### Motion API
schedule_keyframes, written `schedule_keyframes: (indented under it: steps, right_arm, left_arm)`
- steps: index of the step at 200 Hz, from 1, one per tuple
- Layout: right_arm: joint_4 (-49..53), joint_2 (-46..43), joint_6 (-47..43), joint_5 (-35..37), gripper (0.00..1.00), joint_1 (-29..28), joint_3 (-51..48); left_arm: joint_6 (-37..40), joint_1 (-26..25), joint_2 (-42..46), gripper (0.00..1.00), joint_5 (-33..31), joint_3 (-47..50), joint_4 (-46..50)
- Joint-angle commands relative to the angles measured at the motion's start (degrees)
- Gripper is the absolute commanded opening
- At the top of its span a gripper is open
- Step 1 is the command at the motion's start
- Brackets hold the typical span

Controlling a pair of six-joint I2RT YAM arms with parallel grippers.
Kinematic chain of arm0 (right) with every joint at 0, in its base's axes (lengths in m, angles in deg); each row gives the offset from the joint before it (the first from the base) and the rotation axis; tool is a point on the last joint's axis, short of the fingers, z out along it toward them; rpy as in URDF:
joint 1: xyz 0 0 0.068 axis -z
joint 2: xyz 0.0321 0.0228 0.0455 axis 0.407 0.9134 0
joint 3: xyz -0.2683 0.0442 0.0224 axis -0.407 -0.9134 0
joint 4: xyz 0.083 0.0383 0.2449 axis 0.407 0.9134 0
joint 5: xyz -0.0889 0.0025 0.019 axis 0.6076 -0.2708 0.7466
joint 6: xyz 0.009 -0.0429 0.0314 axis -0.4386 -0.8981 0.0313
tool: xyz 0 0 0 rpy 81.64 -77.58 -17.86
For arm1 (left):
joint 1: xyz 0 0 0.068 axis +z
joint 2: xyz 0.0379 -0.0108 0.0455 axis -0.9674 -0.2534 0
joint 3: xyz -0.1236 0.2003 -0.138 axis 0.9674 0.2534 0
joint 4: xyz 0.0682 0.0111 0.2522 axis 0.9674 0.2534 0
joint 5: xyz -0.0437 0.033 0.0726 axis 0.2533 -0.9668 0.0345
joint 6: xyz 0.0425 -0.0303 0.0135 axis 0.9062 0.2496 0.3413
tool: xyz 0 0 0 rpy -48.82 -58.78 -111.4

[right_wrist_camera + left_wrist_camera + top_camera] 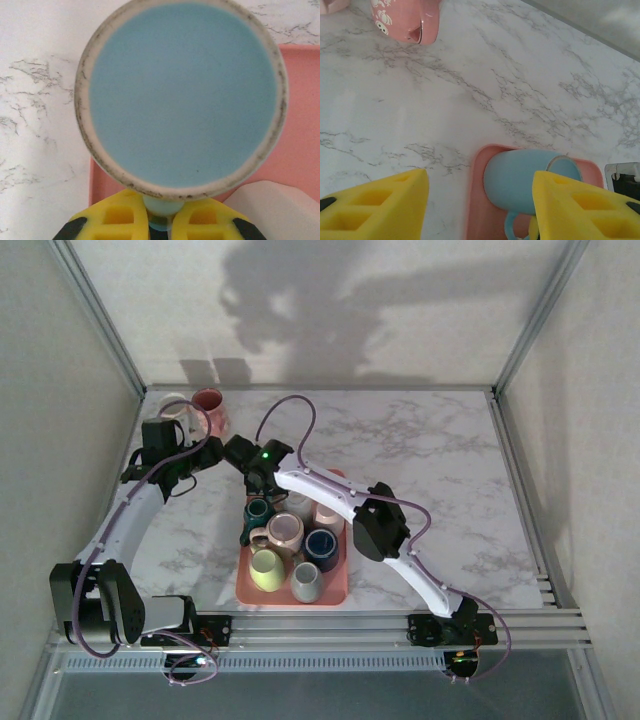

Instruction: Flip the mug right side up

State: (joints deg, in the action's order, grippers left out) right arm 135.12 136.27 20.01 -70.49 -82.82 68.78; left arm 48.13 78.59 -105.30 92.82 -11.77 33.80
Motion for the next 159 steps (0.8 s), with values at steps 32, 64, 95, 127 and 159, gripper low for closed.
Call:
schedule_keyframes:
  steps: [32,64,95,127,159]
  right_arm:
    - [-7.60,-7.20,-5.53,2.33,0.00,2.19,-5.91]
    - [-13.56,-11.75,-6.98,0.42,0.00,2.67,-11.69]
    - [-18.98,-15.50,-7.32,-2.08,0.00,3.21,-17.14]
    - [-23.91,-18.81,-7.34,-4.16,0.00,3.86,-22.37]
    - [-28.17,-21.59,-7.93,-5.52,0.00,4.29,-26.41]
  left_arm:
    - [-0.82,0.60,0.76,0.57,1.68,-1.39,1.35]
    - [-1.02,0.64,0.94,0.57,2.35,-1.23,1.33]
    - [-0.66,0.60,0.78,0.56,2.47,-1.51,1.66]
    - [-1.32,0.60,0.67,0.56,3.23,-1.49,1.34]
    - [-1.54,0.60,0.76,0.56,3.92,-1.64,1.13]
